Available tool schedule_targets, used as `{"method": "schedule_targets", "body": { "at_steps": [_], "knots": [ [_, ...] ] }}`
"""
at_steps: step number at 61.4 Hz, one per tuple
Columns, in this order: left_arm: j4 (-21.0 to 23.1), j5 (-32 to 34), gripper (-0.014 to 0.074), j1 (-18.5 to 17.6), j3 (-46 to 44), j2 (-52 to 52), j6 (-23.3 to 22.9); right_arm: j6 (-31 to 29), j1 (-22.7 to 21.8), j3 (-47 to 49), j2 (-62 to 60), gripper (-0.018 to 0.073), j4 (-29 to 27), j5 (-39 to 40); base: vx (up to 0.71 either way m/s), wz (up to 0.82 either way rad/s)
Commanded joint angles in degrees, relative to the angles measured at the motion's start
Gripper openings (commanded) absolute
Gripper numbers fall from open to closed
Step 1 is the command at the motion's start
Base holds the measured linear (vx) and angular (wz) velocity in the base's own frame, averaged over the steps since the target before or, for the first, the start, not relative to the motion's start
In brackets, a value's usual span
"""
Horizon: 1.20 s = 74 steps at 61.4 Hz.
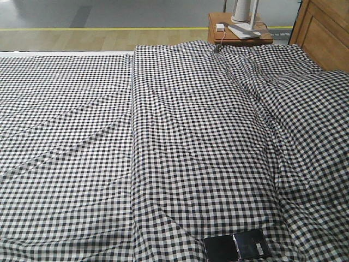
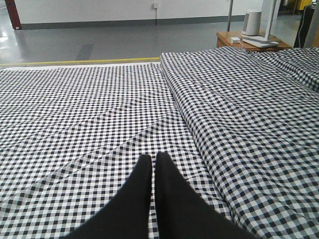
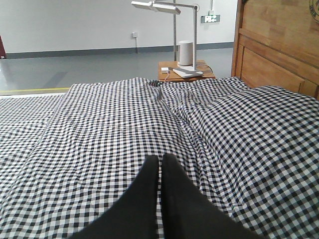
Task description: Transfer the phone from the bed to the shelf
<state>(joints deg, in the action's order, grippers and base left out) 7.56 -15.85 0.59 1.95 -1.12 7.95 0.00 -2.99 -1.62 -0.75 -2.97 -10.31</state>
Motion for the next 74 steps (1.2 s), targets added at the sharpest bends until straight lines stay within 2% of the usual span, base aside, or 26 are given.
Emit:
{"method": "schedule_targets", "body": {
  "at_steps": [1,74],
  "knots": [
    [0.4,4.2,0.0001,-0.2,0.1,-0.3,-0.2,-0.4,-0.3,-0.3,-0.1,-0.0008,0.7,4.4,0.0,0.0],
    [0.4,4.2,0.0001,-0.2,0.1,-0.3,-0.2,0.0,-0.3,-0.3,-0.1,-0.0008,0.6,4.9,0.0,0.0]
  ]
}}
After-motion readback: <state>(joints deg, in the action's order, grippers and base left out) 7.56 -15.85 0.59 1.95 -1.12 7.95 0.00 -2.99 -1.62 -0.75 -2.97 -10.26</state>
